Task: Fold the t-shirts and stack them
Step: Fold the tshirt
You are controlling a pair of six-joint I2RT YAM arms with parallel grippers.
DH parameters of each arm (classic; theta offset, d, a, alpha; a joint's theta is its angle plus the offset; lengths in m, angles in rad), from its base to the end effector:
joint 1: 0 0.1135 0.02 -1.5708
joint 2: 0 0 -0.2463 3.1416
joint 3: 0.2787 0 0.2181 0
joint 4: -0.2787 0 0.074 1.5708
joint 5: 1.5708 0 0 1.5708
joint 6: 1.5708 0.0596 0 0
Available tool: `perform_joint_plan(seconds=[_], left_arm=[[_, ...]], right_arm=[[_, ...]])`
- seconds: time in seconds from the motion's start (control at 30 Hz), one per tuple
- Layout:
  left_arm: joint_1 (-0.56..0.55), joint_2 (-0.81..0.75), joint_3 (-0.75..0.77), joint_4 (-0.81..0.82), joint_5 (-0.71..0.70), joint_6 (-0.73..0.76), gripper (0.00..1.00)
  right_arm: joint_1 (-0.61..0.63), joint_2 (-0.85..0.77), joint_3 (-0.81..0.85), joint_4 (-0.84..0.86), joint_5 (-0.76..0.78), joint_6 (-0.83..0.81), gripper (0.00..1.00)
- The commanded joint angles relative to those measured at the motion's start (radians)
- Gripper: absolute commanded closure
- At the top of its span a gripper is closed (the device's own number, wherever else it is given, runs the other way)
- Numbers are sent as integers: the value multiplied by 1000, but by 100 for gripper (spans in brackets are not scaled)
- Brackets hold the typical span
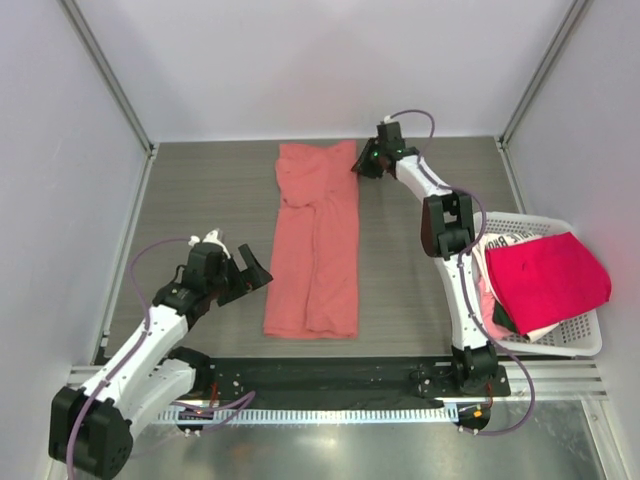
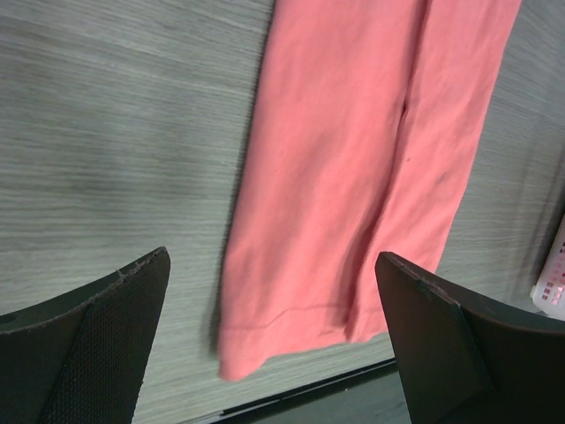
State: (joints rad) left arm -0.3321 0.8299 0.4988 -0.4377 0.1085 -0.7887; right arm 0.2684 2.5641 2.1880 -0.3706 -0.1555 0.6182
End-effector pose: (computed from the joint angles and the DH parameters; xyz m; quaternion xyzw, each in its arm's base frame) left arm 0.1561 -0.0607 0.1912 -0.1874 0.9003 -0.2495 0.3036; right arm 0.5191 0.1524 0.1365 0.1283 0.9050 0.2355 0.3302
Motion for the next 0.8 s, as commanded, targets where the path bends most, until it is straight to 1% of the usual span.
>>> perform_joint_plan(seconds=[0.0,0.03,0.07,0.1,0.13,0.2,0.23,0.27,0.33,0.37,0.4,0.43,0.47,0.53,0.57,0.6,0.63,0.67,0.7,0.73,0.77], left_arm=[[-4,52,3,114,39,-7,0],[-5,64,1,125,40,-6,0],[-5,78,1,128,43,-3,0],[-7,99,1,131,43,-1,0],[-5,109,0,137,39,2,0],[-10,133,-2,142,39,5,0],[-10,141,-9,145,43,3,0],[-12,146,-9,148,49,2,1],[-16,159,-12,143,81,2,6],[-15,160,-19,142,91,0,7],[-19,158,-25,140,105,-4,8],[-22,152,-35,139,117,-10,9],[-33,149,-40,139,123,-21,9],[-48,150,-43,122,125,-27,10],[-56,152,-42,114,123,-27,10],[-68,156,-42,100,122,-30,11],[-73,158,-42,93,123,-30,12],[-79,160,-42,85,125,-30,14],[-82,158,-46,76,125,-32,14],[-87,155,-51,74,125,-35,16],[-99,149,-57,76,123,-41,18]], right_arm=[[-64,70,197,-30,-136,-26,70],[-67,96,235,-50,-139,-38,37],[-67,94,274,-82,-139,-50,29],[-66,82,265,-88,-141,-60,26],[-66,35,201,-85,-141,-69,25],[-60,-37,107,-74,-139,-83,26],[-54,-123,52,-70,-124,-87,28],[-51,-168,-70,-61,-110,-97,30],[-23,-264,-205,-57,-81,-98,35],[-14,-357,-347,-45,-76,-94,37],[1,-416,-423,-38,-67,-91,40],[32,-468,-568,-28,-26,-84,42],[54,-576,-641,-16,0,-63,44],[110,-680,-788,7,71,-29,48],[132,-740,-929,36,82,-19,49],[152,-837,-997,51,86,18,53],[197,-892,-1121,64,89,40,53],[216,-939,-1180,81,94,66,53],[242,-1031,-1232,87,102,107,53],[264,-1071,-1325,90,117,130,52],[316,-1106,-1365,90,140,149,51]])
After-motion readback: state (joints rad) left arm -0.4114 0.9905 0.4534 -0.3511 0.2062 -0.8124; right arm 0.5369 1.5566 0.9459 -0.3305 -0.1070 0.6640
